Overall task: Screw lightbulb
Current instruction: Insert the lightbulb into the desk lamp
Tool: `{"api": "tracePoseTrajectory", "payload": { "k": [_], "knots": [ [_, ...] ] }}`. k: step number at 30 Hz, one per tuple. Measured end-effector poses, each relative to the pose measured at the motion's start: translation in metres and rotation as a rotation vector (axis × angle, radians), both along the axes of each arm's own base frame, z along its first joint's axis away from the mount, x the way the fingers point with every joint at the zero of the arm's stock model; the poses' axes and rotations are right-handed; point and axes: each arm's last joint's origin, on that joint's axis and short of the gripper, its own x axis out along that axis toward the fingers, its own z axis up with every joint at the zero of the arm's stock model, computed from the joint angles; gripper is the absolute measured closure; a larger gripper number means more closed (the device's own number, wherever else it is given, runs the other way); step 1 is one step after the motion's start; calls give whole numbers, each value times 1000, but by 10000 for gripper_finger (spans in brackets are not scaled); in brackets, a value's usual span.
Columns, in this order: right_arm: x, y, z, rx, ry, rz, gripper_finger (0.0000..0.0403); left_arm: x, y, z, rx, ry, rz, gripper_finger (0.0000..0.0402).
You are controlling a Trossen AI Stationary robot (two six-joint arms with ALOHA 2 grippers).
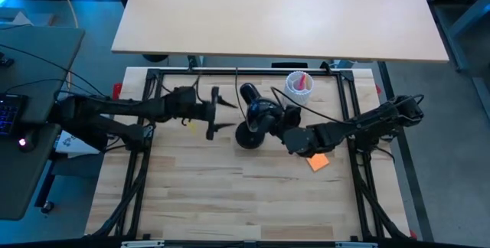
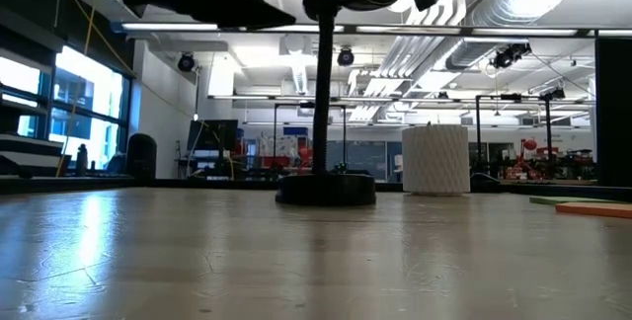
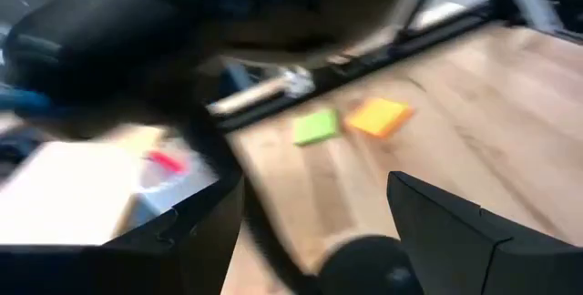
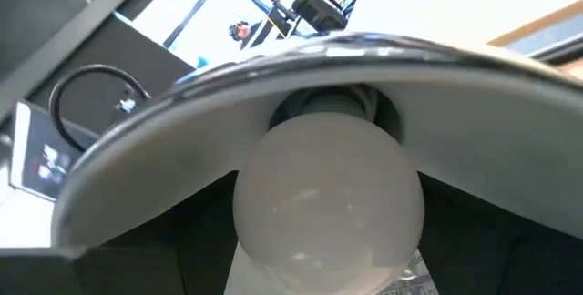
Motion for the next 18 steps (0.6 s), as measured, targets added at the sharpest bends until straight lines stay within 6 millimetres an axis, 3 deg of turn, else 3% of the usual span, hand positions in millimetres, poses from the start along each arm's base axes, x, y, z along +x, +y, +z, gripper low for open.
{"api": "tracePoseTrajectory", "payload": {
  "k": [5, 11, 18],
  "knots": [
    [0, 0, 0, 89, -86, -18, 121, -3, 25, 7, 72, -71, 75, 135],
    [-1, -1, 0, 197, -215, -85, 121, -7, 55, 9, -34, -158, -72, 135],
    [-1, -1, 0, 327, -358, -122, 121, -6, 56, 10, -57, -180, -128, 135]
  ]
}}
